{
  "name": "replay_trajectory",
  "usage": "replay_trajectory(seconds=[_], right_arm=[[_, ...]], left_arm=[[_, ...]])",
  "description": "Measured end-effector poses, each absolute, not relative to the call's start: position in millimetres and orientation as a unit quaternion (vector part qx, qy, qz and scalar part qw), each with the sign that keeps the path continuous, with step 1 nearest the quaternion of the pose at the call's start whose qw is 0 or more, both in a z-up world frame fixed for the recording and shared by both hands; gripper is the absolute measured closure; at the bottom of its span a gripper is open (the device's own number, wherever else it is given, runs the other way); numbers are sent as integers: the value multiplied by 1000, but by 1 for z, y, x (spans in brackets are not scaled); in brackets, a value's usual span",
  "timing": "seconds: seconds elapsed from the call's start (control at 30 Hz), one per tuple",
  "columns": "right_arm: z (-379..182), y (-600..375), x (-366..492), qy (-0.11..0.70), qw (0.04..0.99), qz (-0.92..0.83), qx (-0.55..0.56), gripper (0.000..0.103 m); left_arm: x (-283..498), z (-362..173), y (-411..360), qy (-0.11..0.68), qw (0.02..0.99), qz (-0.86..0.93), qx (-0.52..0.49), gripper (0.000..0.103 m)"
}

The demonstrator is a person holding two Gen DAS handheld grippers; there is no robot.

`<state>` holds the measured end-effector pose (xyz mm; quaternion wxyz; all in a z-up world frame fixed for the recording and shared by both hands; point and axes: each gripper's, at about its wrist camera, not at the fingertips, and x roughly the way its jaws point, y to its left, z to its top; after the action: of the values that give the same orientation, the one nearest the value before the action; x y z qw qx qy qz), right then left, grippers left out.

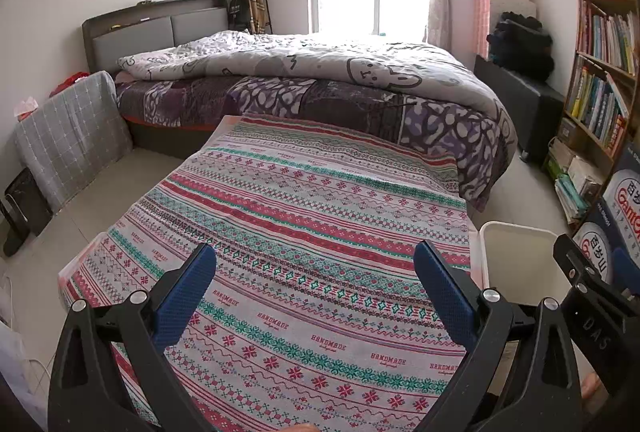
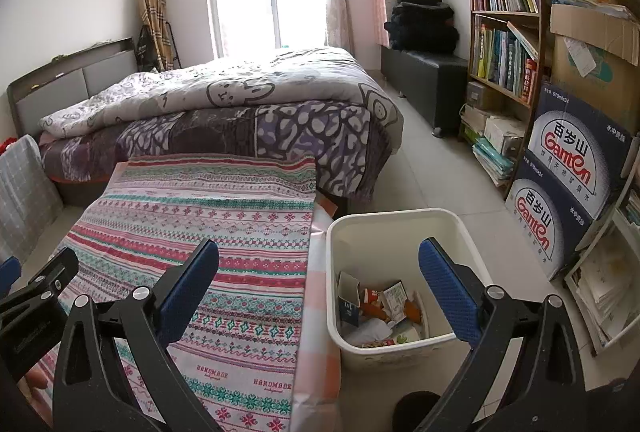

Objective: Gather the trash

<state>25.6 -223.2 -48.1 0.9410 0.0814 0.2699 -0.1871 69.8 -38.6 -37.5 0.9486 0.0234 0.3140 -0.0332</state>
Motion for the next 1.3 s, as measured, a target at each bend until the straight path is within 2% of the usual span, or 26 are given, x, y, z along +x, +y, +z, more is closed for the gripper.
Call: replay_trajectory(seconds=[1.3], right_arm=[[-58,-222,25,286,938,-179,76,7]], left_arm=[[70,-42,-40,311,949,-42,33,7]])
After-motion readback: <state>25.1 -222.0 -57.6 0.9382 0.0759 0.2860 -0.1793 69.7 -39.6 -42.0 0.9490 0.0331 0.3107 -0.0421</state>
